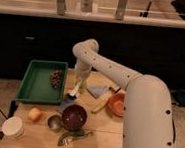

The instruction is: Place brush in plastic cup

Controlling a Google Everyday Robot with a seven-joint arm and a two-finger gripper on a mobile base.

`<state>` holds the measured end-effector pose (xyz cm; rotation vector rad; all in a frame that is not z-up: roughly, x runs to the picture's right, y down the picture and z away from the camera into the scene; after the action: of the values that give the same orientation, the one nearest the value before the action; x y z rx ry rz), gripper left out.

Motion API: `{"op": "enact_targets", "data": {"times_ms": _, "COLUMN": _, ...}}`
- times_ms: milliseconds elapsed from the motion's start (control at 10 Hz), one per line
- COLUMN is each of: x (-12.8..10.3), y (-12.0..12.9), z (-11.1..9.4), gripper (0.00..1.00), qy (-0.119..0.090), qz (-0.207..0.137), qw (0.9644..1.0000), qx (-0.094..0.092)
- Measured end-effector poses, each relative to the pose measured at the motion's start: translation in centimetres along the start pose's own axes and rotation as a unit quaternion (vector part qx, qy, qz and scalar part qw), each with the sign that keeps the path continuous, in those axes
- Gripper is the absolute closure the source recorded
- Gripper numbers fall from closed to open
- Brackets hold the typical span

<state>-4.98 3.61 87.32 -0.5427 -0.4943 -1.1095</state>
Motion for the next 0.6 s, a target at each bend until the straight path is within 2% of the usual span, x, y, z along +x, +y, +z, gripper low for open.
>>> {"op": "enact_targets", "data": {"times_ms": 600, "x": 1.8, "y": 0.4, "z": 0.4, "gripper": 0.33, "qy": 0.000, "qz": 0.010, "qw": 0.9998, "qx": -0.016}}
